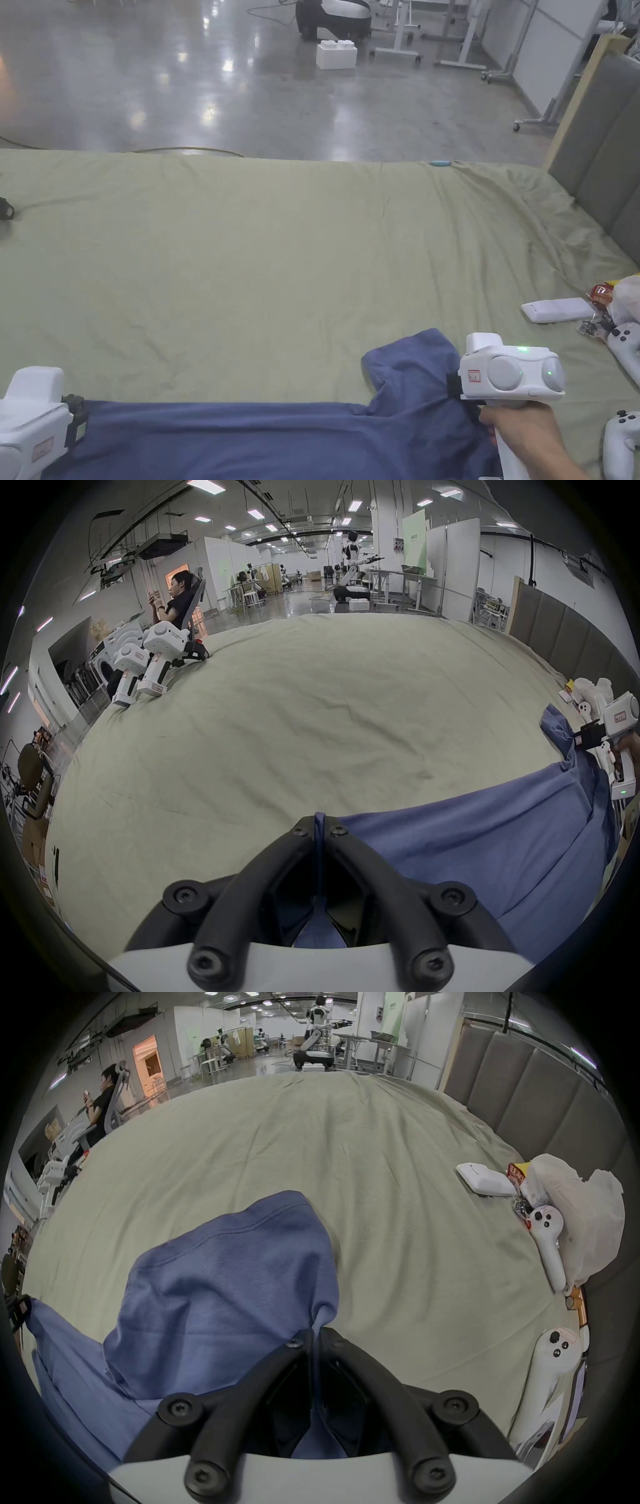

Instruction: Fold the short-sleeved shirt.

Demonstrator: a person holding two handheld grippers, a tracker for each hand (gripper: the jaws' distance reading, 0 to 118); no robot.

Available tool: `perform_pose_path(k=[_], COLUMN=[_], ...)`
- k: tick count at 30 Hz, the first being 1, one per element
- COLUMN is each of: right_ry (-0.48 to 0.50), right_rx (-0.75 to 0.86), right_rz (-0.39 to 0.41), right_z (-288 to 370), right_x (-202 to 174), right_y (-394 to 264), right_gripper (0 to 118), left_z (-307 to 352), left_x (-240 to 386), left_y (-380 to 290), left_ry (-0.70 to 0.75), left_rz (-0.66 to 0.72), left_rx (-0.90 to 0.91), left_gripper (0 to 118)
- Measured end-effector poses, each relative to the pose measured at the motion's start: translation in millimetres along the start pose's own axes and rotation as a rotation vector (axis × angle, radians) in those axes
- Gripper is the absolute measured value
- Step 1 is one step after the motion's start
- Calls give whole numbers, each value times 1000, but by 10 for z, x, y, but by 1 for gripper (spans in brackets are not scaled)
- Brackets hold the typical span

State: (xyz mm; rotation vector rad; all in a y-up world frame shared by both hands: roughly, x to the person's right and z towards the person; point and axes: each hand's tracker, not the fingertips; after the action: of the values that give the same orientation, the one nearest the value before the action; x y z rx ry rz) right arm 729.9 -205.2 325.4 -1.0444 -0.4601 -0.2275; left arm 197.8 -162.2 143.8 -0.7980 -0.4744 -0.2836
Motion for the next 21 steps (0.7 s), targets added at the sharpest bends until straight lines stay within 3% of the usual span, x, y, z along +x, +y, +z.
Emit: perform_pose_path(k=[4,7,10,21], right_ry=[40,77,70,55], right_rx=[104,138,191,274], right_rz=[-105,-116,-38,43], right_z=[321,652,1027,2143], right_x=[90,147,133,100], right_y=[-81,-139,-243,-1064], right_gripper=[0,0,0,0], left_z=[101,230,451,1418], left_x=[-23,-89,-136,-252], left_y=[9,25,21,-315], left_ry=[-10,-33,-59,-151], left_rz=[9,28,58,102], left_rx=[16,39,80,226], left_gripper=[1,1,1,1])
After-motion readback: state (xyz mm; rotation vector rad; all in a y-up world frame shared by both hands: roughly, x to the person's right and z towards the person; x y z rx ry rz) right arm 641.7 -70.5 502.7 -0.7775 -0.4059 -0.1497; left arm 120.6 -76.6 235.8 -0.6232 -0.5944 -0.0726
